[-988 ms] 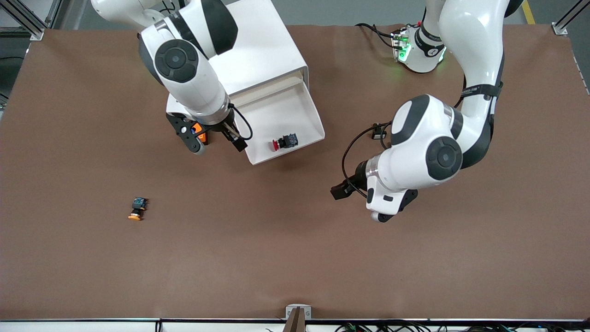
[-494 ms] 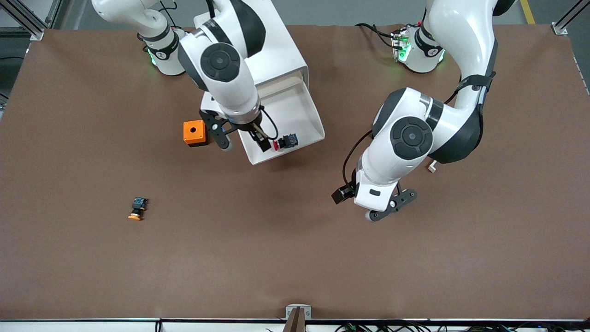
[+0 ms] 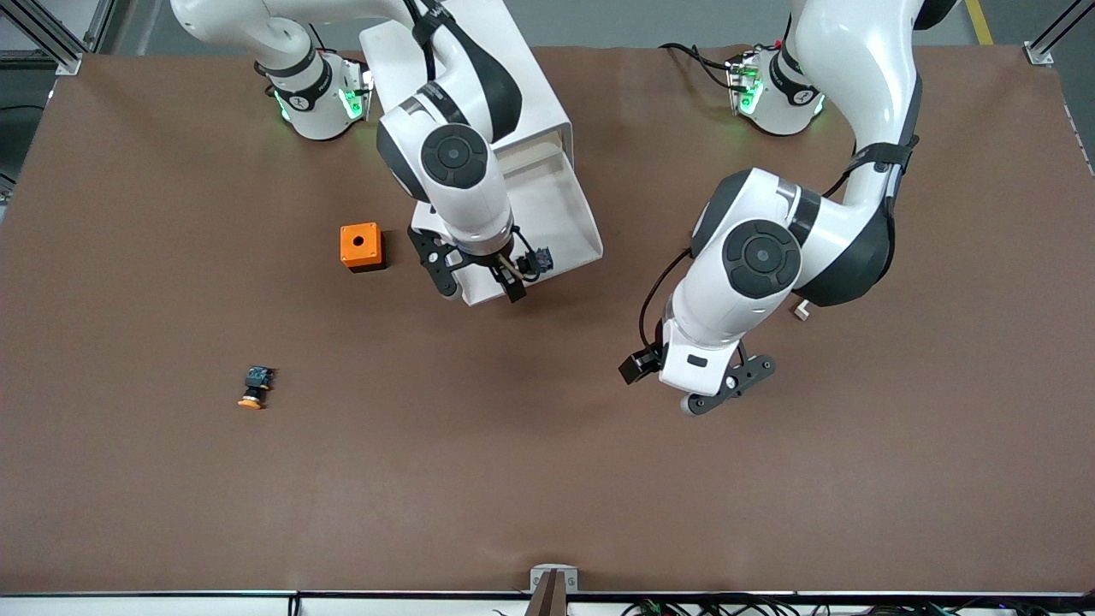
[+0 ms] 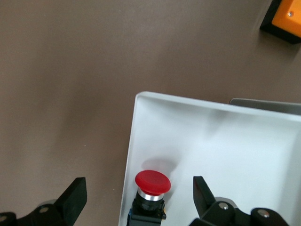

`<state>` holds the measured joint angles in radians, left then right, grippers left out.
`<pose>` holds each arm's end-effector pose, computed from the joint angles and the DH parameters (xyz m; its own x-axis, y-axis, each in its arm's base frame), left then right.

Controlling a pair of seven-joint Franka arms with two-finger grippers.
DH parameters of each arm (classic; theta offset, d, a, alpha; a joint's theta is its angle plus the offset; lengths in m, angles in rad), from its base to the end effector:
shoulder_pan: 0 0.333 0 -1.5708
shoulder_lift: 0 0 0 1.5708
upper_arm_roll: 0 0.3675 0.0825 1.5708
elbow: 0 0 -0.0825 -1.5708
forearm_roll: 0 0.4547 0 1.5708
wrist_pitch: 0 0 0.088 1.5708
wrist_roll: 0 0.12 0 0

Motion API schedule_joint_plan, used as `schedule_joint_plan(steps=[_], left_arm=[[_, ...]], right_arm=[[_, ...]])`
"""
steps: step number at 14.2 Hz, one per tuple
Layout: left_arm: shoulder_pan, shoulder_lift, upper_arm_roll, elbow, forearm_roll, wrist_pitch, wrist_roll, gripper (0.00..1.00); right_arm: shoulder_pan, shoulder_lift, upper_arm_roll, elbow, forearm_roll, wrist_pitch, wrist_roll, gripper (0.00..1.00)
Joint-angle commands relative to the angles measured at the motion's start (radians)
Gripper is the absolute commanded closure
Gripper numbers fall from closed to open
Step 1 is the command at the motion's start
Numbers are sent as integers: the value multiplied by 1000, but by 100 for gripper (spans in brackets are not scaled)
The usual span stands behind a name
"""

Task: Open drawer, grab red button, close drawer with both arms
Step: 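Close the right gripper on the red mushroom button in the drawer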

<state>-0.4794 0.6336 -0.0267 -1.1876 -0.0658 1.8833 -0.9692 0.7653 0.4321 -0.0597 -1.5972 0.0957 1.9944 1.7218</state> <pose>0.7351 -0.4072 0.4337 0.8840 0.4665 -0.0308 0.4672 -0.8790 0.0955 0.5681 0.5003 0.3825 0.4941 -0.8677 -0.0549 -0.8670 -0.4964 0.0437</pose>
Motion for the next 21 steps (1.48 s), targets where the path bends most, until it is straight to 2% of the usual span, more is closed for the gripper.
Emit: schedule_joint_plan(steps=[1, 21], left_arm=[[-1, -9, 8, -20, 18, 11, 14, 1], [7, -11, 8, -20, 17, 10, 14, 1]], right_arm=[[34, 8, -9, 3, -10, 3, 47, 0], [94, 76, -9, 11, -16, 41, 165, 3]])
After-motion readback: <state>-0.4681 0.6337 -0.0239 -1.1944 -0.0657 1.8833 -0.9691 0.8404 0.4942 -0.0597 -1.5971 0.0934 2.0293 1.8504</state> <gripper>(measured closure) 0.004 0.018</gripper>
